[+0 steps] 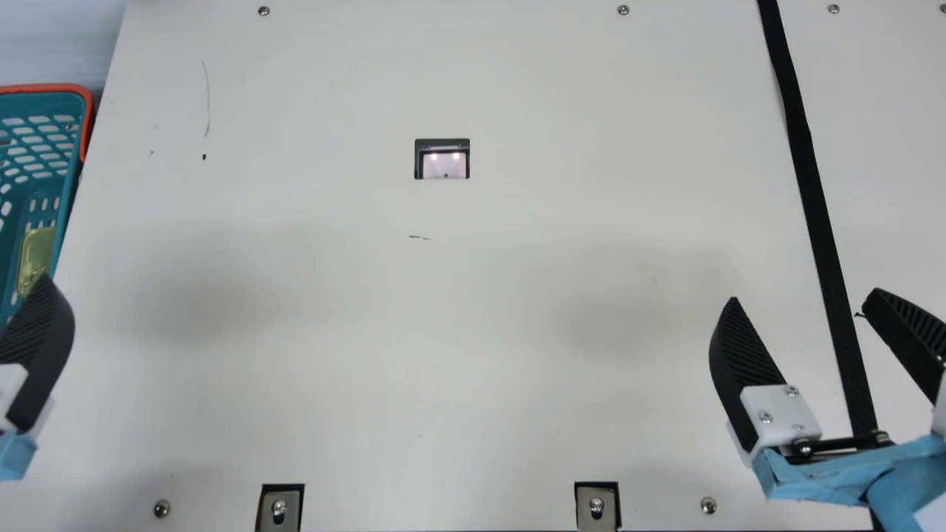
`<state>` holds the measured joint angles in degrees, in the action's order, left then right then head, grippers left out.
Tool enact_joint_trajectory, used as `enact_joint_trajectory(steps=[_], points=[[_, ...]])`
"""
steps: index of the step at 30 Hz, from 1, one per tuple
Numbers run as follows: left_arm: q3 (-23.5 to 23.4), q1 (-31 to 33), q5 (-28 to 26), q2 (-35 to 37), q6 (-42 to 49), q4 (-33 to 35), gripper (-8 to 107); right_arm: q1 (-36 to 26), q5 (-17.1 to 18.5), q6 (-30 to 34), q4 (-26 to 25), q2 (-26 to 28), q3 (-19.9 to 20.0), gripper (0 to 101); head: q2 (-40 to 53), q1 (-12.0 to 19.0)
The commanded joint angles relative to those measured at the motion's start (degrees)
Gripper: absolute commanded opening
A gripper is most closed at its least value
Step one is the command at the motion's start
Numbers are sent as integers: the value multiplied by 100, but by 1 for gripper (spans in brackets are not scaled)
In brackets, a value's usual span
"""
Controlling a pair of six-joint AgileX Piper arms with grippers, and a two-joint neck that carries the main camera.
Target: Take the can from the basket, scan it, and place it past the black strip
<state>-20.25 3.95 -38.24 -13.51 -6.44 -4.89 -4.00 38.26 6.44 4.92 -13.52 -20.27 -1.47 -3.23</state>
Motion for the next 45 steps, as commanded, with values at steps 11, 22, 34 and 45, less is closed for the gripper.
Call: enact_joint_trajectory(steps=[11,22,34,45], points=[[0,0,0,0,0,0,90,0,0,0,0,0,0,101,-11,51],[0,0,0,0,0,0,90,0,0,0,0,0,0,101,492,59],[0,0,0,0,0,0,90,0,0,0,0,0,0,101,1692,134],[0,0,0,0,0,0,90,0,0,0,0,0,0,101,2464,449]])
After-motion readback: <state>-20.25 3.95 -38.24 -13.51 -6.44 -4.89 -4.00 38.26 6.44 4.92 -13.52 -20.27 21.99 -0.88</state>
